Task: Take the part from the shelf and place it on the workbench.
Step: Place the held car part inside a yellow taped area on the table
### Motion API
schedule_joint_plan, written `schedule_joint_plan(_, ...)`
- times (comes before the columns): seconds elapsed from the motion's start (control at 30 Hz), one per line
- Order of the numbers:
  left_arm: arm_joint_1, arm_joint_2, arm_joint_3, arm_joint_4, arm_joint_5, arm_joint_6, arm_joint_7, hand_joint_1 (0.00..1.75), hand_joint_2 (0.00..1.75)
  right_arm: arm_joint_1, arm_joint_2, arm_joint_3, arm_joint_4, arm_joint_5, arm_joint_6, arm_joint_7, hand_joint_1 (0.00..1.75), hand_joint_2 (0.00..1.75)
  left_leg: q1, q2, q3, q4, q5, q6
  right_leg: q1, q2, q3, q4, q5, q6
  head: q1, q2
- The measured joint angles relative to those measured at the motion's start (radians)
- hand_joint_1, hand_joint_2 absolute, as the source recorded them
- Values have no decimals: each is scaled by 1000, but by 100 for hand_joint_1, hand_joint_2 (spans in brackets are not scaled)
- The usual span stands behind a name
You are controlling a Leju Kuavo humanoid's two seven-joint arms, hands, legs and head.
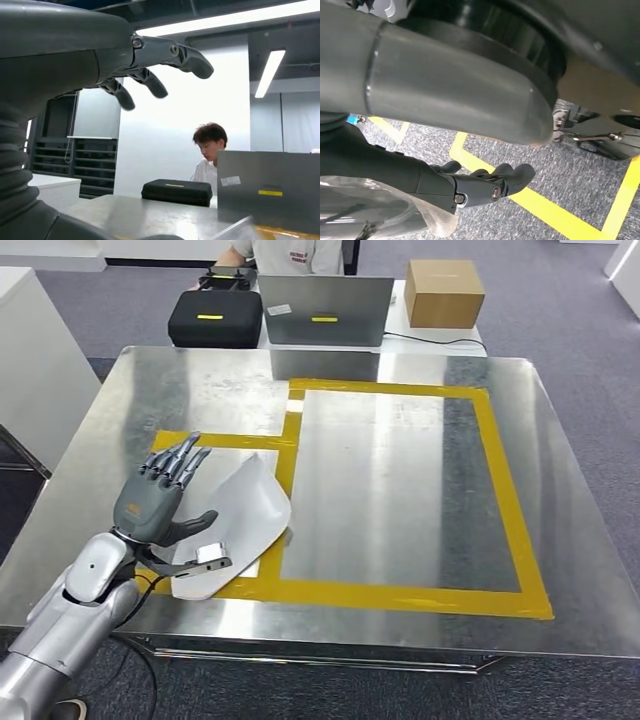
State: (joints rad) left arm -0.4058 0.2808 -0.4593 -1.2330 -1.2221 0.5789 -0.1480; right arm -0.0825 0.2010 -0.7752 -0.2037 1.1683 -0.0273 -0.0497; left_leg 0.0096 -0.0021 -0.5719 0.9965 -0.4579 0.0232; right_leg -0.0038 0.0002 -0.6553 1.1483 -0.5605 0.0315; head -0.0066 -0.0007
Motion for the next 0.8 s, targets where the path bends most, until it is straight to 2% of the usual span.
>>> schedule_joint_plan(0.03, 4, -1, 0, -1, 1, 0, -1, 0, 0, 1, 0, 1, 0, -1, -1, 0, 0, 0, 0, 0, 0, 0, 0, 1, -3, 0, -33, 69, -28, 4, 1, 0)
schedule_joint_plan(0.07, 9, -1, 0, -1, 2, 0, -3, 0, 0, 2, 0, 1, 0, -1, -1, 0, 0, 0, 0, 0, 0, 0, 0, 1, -5, 0, -60, 123, -44, 7, 1, 0)
schedule_joint_plan(0.1, 14, -1, 0, -1, 6, 0, -6, 0, 0, 4, 0, 2, 0, -1, -1, 0, 0, 0, 1, 0, 0, 1, -1, 1, -7, 0, -71, 142, -41, 11, 1, 0)
schedule_joint_plan(0.13, 19, -2, 1, -2, 14, 0, -9, 0, 0, 5, 0, 3, 0, -1, -2, 0, 0, 0, 1, 0, 0, 2, -1, -1, -9, -1, -62, 122, -19, 13, 1, 0)
schedule_joint_plan(0.2, 30, -4, 7, -11, 45, 0, -23, 0, 0, 5, -1, 4, 0, -2, -5, 0, 0, 0, 3, -1, -1, 7, -3, -7, -14, 0, 1, -9, 47, 15, 1, 0)
schedule_joint_plan(0.23, 36, -5, 13, -19, 68, 0, -34, 0, 0, 4, -2, 5, 0, -2, -6, 0, 0, 0, 2, -2, -3, 14, -5, -12, -14, 1, 34, -71, 68, 14, 2, 0)
schedule_joint_plan(0.27, 46, -7, 20, -29, 99, 1, -48, 0, 0, 4, -2, 5, 1, -3, -7, 0, 0, 0, 0, -2, -7, 19, -6, -18, -15, 3, 54, -109, 78, 11, 2, 0)
schedule_joint_plan(0.37, 99, -18, 45, -85, 254, -6, -116, 0, 0, 9, -2, 5, 2, -10, -10, -1, 0, 0, -2, -2, -12, 23, -3, -33, -13, 8, 59, -121, 82, -6, 2, 0)
schedule_joint_plan(0.4, 126, -24, 56, -119, 325, -13, -146, 0, 0, 12, -2, 4, 2, -13, -12, -2, 0, 0, -1, -1, -14, 28, -11, -37, -13, 7, 58, -122, 85, -13, 2, 0)
schedule_joint_plan(0.43, 157, -32, 67, -160, 400, -25, -179, 0, 0, 14, -2, 4, 2, -17, -15, -3, 0, 0, 0, -1, -20, 48, -32, -40, -14, 7, 57, -125, 89, -20, 1, 0)
schedule_joint_plan(0.5, 225, -48, 89, -252, 546, -53, -242, 0, 0, 16, -2, 4, 2, -23, -21, -4, 0, 0, 1, -1, -53, 146, -106, -46, -14, 6, 50, -127, 96, -34, -1, 0)
schedule_joint_plan(0.53, 263, -57, 100, -301, 614, -66, -273, 0, 0, 17, -2, 4, 2, -25, -23, -4, 0, 0, 1, -1, -75, 215, -146, -47, -13, 6, 45, -127, 99, -38, -1, 0)
schedule_joint_plan(0.57, 300, -65, 109, -348, 669, -75, -299, 0, 0, 19, -2, 3, 2, -26, -25, -3, 0, 0, 1, -1, -91, 272, -175, -47, -10, 5, 38, -127, 103, -40, -1, 0)
schedule_joint_plan(0.6, 334, -73, 118, -393, 711, -82, -320, 0, 0, 22, -2, 3, 2, -27, -26, -3, 0, 0, 1, -1, -94, 300, -187, -46, -8, 5, 32, -127, 108, -41, -1, 0)
schedule_joint_plan(0.63, 361, -79, 126, -430, 735, -87, -333, 0, 0, 24, -2, 3, 2, -27, -26, -3, 0, 0, 1, -1, -78, 290, -181, -43, -5, 4, 25, -127, 113, -41, -1, 0)
schedule_joint_plan(0.67, 381, -84, 133, -461, 748, -91, -340, 0, 0, 26, -2, 3, 2, -27, -26, -3, 0, 0, 0, -1, -42, 238, -159, -37, -3, 3, 19, -126, 119, -41, -1, 0)
schedule_joint_plan(0.73, 405, -94, 147, -513, 777, -97, -356, 0, 0, 26, -1, 3, 2, -27, -27, -3, 0, 0, -6, 2, 52, 86, -114, -23, 2, -1, 9, -126, 133, -37, 0, 0)
schedule_joint_plan(0.77, 417, -100, 155, -536, 801, -99, -373, 0, 0, 26, -1, 3, 2, -28, -27, -3, 0, 0, -9, 3, 83, 31, -102, -18, 3, -2, 6, -126, 139, -34, 0, 0)
schedule_joint_plan(0.8, 434, -108, 165, -562, 837, -101, -398, 0, 0, 25, -1, 3, 2, -29, -29, -4, 0, 0, -13, 5, 98, 2, -97, -14, 3, -3, 5, -127, 145, -29, 1, 0)
